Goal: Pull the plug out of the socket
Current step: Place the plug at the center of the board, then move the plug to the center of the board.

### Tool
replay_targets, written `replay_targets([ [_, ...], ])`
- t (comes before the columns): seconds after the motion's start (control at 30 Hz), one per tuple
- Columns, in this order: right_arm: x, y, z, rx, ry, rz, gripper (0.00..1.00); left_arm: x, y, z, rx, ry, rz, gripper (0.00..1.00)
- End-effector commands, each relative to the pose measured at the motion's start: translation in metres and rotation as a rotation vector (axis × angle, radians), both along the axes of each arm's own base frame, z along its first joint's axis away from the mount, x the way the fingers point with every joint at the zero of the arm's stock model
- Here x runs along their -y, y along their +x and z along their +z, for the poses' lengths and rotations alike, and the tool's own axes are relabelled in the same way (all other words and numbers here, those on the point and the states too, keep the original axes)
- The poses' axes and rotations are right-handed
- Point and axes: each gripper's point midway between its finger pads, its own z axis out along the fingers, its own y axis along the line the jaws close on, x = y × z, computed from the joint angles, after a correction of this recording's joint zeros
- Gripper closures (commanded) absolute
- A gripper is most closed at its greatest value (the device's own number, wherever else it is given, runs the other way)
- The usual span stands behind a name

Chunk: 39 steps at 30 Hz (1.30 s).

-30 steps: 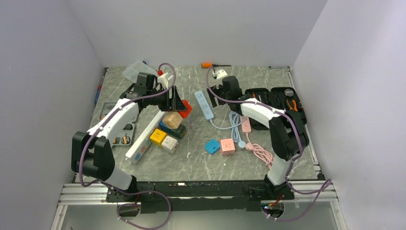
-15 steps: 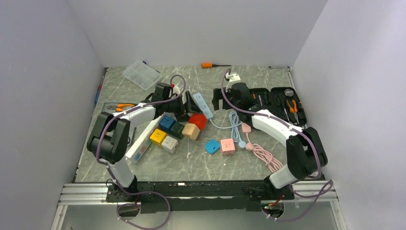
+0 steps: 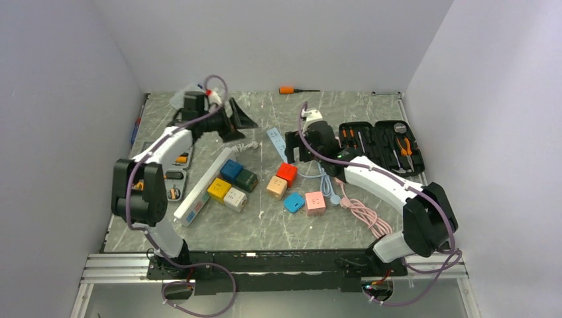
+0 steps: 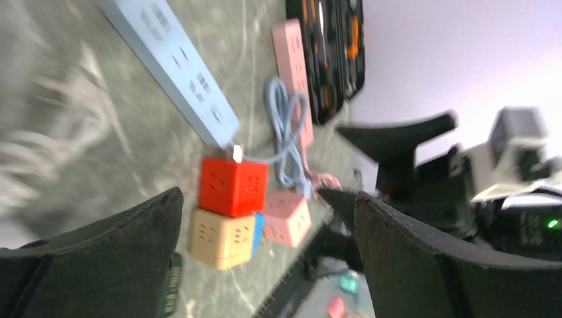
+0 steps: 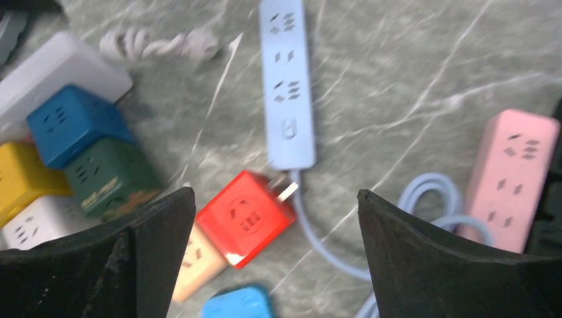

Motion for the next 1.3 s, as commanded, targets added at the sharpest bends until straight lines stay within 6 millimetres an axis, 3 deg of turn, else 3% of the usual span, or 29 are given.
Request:
replay_targets([
  [0.0, -0.019, -0.03, -0.012, -0.128, -0.033, -0.031, 0.07, -0.065, 0.02, 0.062, 0.3, 0.15, 0.092, 0.01],
  [0.13, -0.031, -0.058, -0.041, -0.244, -0.088, -0.05, 0.04, -0.113, 0.026, 0.062, 0.315, 0.189, 0.16, 0.01],
  [0.3, -0.049, -0.064, -0.054, -0.28, -0.022, -0.024, 0.0, -0.129, 0.018, 0.044, 0.256, 0.284, 0.06, 0.01],
  [0.5, -0.054, -0.054, -0.084, -0.338, -0.112, -0.033, 0.0, -0.131, 0.009, 0.043, 0.299, 0.334, -0.009, 0.01],
  [0.7, -0.076, -0.052, -0.097, -0.343, -0.081, 0.032, 0.0, -0.132, 0.003, 0.039, 0.272, 0.346, -0.053, 0.01],
  [0.9, -0.106, -0.078, -0.089, -0.286, -0.067, 0.215, 0.03, -0.133, -0.001, 0.029, 0.265, 0.359, -0.061, 0.0],
  [1.27, -0.104, -0.135, -0.087, -0.313, -0.068, 0.33, 0.06, -0.123, -0.006, 0.026, 0.269, 0.341, -0.106, 0.01],
])
